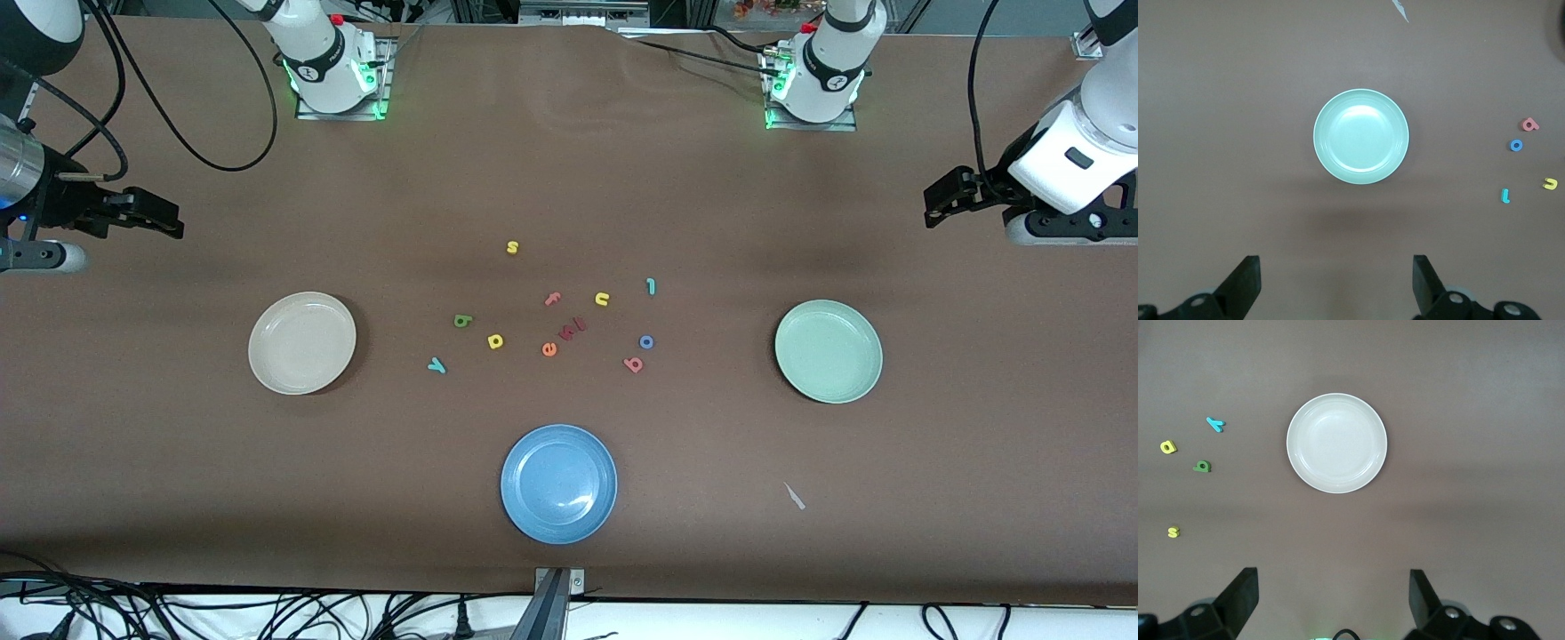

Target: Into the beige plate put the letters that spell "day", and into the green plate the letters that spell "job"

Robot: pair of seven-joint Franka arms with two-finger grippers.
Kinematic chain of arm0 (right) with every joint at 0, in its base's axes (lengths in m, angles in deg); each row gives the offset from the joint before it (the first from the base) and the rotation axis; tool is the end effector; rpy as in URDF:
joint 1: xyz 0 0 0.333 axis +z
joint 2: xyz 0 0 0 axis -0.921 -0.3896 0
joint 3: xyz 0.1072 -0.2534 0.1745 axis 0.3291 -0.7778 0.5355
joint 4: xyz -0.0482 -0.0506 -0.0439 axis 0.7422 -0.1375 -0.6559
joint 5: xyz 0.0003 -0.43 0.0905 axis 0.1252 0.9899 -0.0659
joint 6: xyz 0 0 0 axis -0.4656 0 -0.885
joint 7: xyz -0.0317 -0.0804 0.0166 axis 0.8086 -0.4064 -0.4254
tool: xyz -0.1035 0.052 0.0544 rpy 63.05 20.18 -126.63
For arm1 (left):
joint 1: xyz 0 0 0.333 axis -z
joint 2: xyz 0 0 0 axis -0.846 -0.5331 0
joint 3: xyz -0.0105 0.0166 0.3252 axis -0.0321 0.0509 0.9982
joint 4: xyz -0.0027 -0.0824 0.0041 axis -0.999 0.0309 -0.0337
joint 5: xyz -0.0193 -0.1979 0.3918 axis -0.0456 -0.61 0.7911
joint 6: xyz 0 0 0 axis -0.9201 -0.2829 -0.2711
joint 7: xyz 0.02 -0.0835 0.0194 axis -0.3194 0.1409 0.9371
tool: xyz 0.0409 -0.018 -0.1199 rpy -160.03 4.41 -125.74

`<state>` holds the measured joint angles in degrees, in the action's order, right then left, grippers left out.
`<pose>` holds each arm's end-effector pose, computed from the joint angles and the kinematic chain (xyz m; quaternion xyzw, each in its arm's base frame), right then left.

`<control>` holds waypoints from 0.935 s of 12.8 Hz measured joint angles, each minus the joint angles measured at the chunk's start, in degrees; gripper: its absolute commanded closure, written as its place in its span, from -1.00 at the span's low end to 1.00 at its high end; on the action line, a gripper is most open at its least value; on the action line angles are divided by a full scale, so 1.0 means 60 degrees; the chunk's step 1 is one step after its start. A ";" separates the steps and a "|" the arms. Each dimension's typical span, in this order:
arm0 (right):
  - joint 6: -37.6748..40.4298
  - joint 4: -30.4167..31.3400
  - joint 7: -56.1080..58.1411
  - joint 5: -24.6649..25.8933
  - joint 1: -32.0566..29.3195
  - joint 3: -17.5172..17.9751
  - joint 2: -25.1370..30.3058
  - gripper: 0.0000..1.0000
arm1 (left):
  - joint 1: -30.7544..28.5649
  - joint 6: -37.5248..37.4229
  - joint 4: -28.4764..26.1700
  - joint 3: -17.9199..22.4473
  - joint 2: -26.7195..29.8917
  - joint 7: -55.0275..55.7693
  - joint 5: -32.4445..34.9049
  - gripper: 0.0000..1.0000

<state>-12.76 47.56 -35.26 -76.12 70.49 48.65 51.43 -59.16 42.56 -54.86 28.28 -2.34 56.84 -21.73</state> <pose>0.6250 0.0127 0.5630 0.9981 0.0029 -0.0610 0.0058 0.5905 -0.0425 0.5769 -0.9993 -0.0055 0.0319 0.0160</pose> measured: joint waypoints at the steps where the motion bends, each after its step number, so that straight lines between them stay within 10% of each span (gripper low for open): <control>1: 0.0001 0.0000 0.0000 0.0000 0.0000 0.0000 0.0000 -1.00 | 0.0005 -0.0005 0.0036 -0.0005 0.0001 -0.0005 0.0000 -1.00; 12: 0.0008 0.0000 0.0000 0.0000 0.0000 0.0000 0.0000 -1.00 | 0.0025 -0.0068 0.0152 -0.0036 0.0001 -0.0010 0.0000 -1.00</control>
